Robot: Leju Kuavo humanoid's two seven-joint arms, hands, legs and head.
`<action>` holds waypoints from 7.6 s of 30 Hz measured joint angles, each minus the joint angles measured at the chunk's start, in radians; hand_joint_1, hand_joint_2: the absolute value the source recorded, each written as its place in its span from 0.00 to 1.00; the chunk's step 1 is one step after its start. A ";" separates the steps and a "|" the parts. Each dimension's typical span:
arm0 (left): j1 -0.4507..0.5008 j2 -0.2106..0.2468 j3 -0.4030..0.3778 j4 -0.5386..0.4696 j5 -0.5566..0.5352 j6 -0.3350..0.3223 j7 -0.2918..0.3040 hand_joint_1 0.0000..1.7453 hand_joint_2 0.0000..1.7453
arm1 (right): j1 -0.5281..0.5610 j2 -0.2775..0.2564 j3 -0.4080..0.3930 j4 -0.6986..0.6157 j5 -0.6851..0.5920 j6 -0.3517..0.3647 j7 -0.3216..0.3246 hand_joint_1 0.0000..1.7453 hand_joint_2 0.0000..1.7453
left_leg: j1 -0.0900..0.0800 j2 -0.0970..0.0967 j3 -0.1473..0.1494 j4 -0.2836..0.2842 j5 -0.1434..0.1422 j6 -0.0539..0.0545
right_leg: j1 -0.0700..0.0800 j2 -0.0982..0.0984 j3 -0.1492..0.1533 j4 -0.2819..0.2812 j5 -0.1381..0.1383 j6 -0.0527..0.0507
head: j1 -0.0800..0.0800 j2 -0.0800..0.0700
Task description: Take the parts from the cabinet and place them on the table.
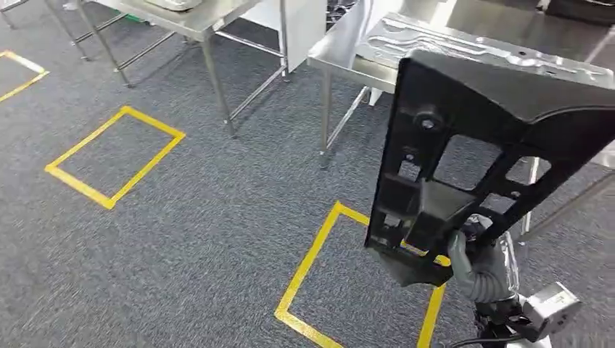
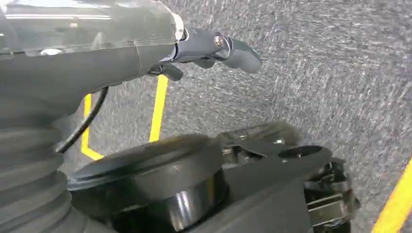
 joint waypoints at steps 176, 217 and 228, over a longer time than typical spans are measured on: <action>0.004 0.015 0.025 0.000 0.003 -0.037 -0.007 0.00 1.00 | -0.116 -0.044 0.124 0.115 0.031 0.026 -0.001 1.00 1.00 | -0.007 -0.003 0.119 -0.123 -0.006 0.003 | -0.009 -0.074 0.000 0.006 -0.002 0.011 | 0.000 0.000; 0.009 0.020 0.025 0.000 0.000 -0.038 0.000 0.00 1.00 | -0.047 -0.038 0.114 0.082 0.037 0.024 -0.018 1.00 1.00 | -0.023 -0.002 -0.010 -0.118 0.059 0.025 | 0.004 -0.072 0.078 0.015 -0.077 0.007 | 0.000 0.000; 0.015 0.019 0.025 0.000 0.003 -0.041 0.005 0.00 1.00 | -0.056 -0.037 0.117 0.082 0.036 0.026 -0.015 1.00 1.00 | -0.011 -0.006 0.075 -0.171 0.063 0.049 | -0.013 -0.074 -0.108 0.264 -0.131 0.063 | 0.000 0.000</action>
